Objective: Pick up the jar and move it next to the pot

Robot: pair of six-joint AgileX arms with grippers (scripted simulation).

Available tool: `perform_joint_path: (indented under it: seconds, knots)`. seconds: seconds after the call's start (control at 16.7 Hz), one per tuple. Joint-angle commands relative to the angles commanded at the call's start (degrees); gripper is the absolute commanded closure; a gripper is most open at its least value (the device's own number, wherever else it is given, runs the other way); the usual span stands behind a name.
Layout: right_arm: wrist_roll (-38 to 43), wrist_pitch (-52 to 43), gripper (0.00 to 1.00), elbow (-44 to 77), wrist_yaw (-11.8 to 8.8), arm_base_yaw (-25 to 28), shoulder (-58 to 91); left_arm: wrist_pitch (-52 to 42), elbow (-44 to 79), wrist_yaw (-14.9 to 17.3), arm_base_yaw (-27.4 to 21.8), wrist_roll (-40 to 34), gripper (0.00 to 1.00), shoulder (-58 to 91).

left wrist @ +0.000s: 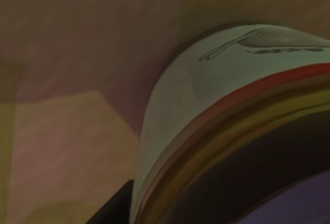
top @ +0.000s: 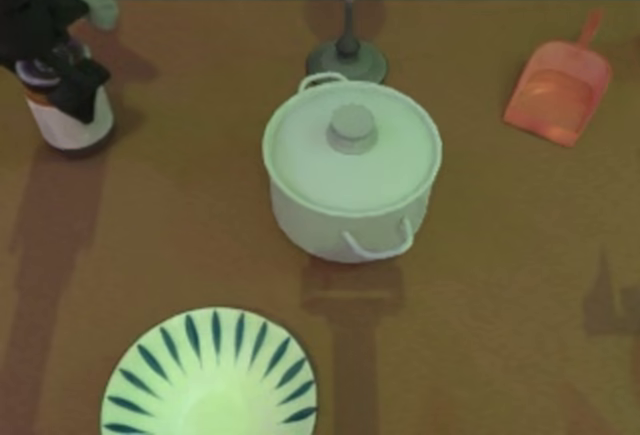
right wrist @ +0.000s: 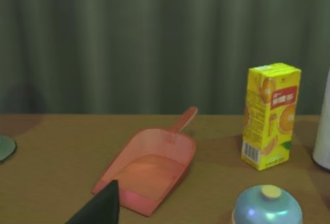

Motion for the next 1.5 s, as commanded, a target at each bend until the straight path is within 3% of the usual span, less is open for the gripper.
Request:
perform_joint_path:
  seconds: [0.42,1.08,1.5]
  knots:
    - [0.00,0.00,0.00,0.00,0.00,0.00,0.00,0.00,0.00,0.00,0.00,0.00,0.98,0.00]
    - [0.00,0.00,0.00,0.00,0.00,0.00,0.00,-0.18,-0.77,-0.03,0.16,0.16,1.00,-0.55]
    - [0.00,0.00,0.00,0.00,0.00,0.00,0.00,-1.04,-13.07,-0.08,0.66,0.62,1.00,-14.25]
